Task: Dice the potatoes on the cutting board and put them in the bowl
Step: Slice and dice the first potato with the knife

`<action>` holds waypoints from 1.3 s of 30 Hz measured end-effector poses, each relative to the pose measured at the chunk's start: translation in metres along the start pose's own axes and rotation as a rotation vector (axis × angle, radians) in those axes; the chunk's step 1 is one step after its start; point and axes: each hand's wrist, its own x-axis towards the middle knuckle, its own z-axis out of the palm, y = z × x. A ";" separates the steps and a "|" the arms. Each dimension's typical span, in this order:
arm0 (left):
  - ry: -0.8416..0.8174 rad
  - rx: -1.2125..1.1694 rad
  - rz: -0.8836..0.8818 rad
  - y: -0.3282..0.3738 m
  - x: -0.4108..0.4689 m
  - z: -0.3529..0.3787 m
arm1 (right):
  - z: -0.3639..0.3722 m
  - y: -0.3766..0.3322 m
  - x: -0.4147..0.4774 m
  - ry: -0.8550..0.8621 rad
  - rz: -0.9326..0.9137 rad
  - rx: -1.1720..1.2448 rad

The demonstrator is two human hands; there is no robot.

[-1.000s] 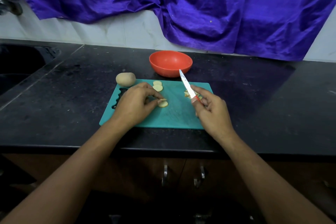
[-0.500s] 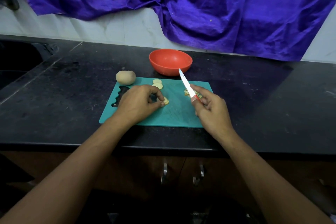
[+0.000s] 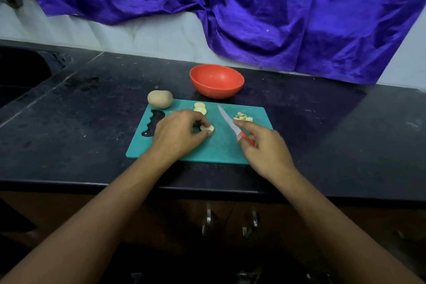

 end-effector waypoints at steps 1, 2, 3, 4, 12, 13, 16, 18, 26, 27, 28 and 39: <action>-0.007 -0.011 0.002 0.000 0.000 -0.001 | -0.001 -0.004 0.000 -0.035 -0.009 -0.047; -0.007 -0.020 0.002 0.000 0.000 -0.001 | -0.002 -0.008 0.000 -0.069 -0.015 -0.087; -0.004 -0.029 -0.002 0.000 0.000 -0.001 | -0.003 -0.012 0.000 -0.098 -0.016 -0.127; 0.001 -0.039 -0.007 0.000 0.000 -0.001 | -0.004 -0.016 0.000 -0.120 -0.014 -0.169; -0.006 -0.111 -0.024 -0.002 0.000 -0.001 | -0.002 -0.032 -0.002 -0.150 -0.028 -0.317; -0.008 -0.116 -0.029 -0.002 -0.001 -0.001 | -0.003 -0.033 -0.001 -0.161 -0.035 -0.324; -0.003 -0.111 -0.048 -0.002 -0.002 -0.002 | -0.006 -0.033 0.003 -0.195 -0.057 -0.326; -0.001 -0.083 -0.052 -0.001 -0.002 -0.002 | -0.009 -0.032 0.006 -0.184 -0.032 -0.276; -0.002 -0.078 -0.089 -0.002 0.000 0.000 | -0.003 -0.045 -0.006 -0.083 -0.055 -0.304; -0.002 -0.083 -0.091 -0.003 0.000 0.000 | -0.002 -0.046 -0.005 -0.089 -0.059 -0.325; -0.003 -0.086 -0.092 -0.003 0.000 0.000 | 0.000 -0.047 -0.005 -0.096 -0.061 -0.347; 0.005 -0.100 -0.099 -0.005 0.002 0.002 | 0.002 -0.049 -0.008 -0.124 -0.065 -0.362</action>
